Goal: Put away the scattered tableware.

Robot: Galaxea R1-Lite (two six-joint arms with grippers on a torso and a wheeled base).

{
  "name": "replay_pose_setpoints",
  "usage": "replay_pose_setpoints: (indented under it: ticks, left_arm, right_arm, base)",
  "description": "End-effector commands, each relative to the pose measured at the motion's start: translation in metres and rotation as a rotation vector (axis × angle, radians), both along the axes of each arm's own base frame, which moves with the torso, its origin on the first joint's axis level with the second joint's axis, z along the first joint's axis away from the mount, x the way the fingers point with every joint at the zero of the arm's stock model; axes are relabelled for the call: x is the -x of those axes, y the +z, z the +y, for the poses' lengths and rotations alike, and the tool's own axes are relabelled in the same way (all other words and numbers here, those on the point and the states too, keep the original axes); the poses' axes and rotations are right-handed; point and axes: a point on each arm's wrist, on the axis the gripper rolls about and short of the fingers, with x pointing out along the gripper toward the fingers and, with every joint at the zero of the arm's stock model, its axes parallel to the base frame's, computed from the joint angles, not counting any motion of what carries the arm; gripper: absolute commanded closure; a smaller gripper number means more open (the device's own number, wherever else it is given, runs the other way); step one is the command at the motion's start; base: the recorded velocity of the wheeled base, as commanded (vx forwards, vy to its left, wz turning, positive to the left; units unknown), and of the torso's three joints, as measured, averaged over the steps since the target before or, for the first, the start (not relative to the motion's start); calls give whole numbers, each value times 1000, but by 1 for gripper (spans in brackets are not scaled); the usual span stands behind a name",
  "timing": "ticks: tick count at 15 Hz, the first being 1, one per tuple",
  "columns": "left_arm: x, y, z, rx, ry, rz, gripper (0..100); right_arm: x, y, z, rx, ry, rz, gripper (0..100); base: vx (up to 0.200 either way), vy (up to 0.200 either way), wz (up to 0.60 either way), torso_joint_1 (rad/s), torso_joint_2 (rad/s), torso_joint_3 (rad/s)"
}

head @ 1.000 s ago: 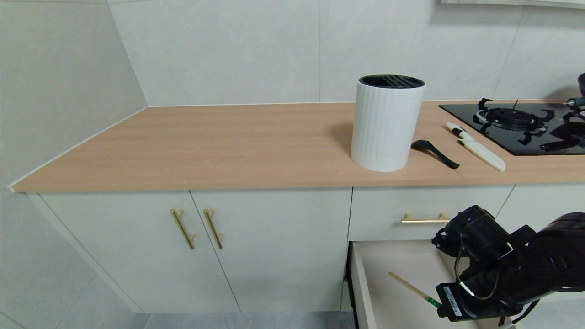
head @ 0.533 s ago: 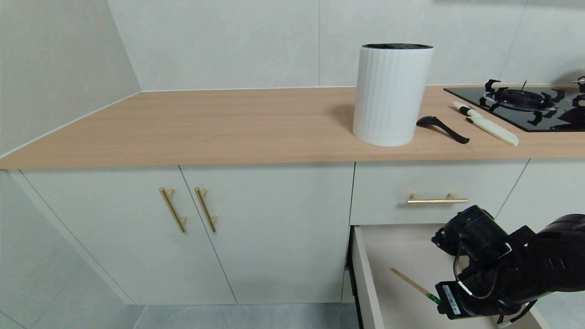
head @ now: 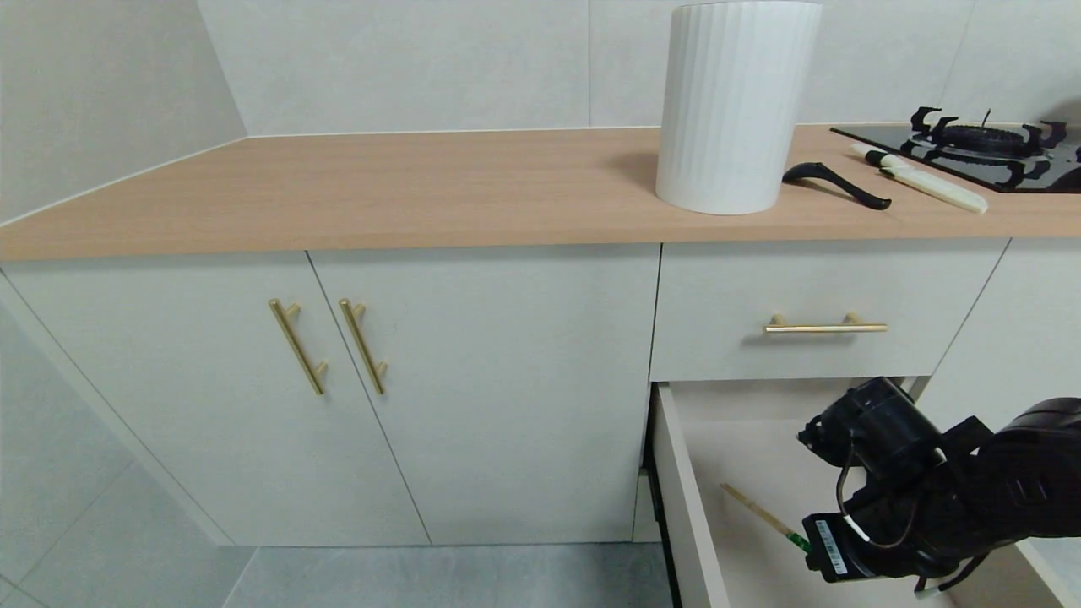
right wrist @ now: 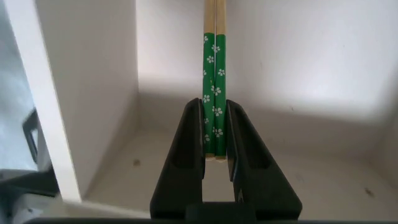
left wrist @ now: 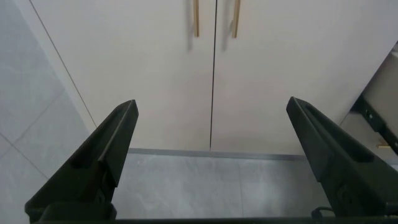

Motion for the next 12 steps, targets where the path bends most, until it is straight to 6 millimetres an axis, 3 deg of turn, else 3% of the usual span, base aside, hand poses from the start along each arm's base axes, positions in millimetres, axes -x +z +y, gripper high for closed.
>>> replay_pose_setpoints:
  ticks: [1,5,8,12]
  left_arm:
    - [0,0,0,0,0,-1,0]
    - [0,0,0,0,0,-1,0]
    - [0,0,0,0,0,-1,0]
    - [0,0,0,0,0,-1,0]
  right_arm:
    - [0,1,0,-7,-21,-36,100]
    - [-2,-9,3,3,-54,-209,100]
    - [-13,-42,9,108,-100,-248,100]
    - [-19,-63,12,109,-103,-256,100]
  base:
    - [0,0,0,-22,100,41]
    - [0,0,0,-2,13,10]
    - [0,0,0,0,0,0]
    - [0,0,0,0,0,0]
